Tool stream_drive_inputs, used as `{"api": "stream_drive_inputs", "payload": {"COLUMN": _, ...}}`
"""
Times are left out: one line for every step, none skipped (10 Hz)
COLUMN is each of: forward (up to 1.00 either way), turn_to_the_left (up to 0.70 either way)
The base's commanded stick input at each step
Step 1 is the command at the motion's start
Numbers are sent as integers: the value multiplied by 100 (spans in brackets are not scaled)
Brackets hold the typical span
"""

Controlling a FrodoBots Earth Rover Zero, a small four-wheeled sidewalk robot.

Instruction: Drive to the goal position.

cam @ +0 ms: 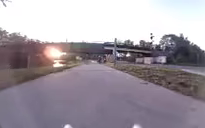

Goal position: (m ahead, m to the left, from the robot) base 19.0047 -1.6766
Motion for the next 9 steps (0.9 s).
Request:
{"api": "stream_drive_inputs", "payload": {"forward": 100, "turn_to_the_left": 0}}
{"api": "stream_drive_inputs", "payload": {"forward": 100, "turn_to_the_left": 0}}
{"api": "stream_drive_inputs", "payload": {"forward": 100, "turn_to_the_left": 0}}
{"api": "stream_drive_inputs", "payload": {"forward": 100, "turn_to_the_left": 0}}
{"api": "stream_drive_inputs", "payload": {"forward": 100, "turn_to_the_left": 0}}
{"api": "stream_drive_inputs", "payload": {"forward": 100, "turn_to_the_left": 0}}
{"api": "stream_drive_inputs", "payload": {"forward": 100, "turn_to_the_left": 0}}
{"api": "stream_drive_inputs", "payload": {"forward": 100, "turn_to_the_left": 0}}
{"api": "stream_drive_inputs", "payload": {"forward": 100, "turn_to_the_left": -18}}
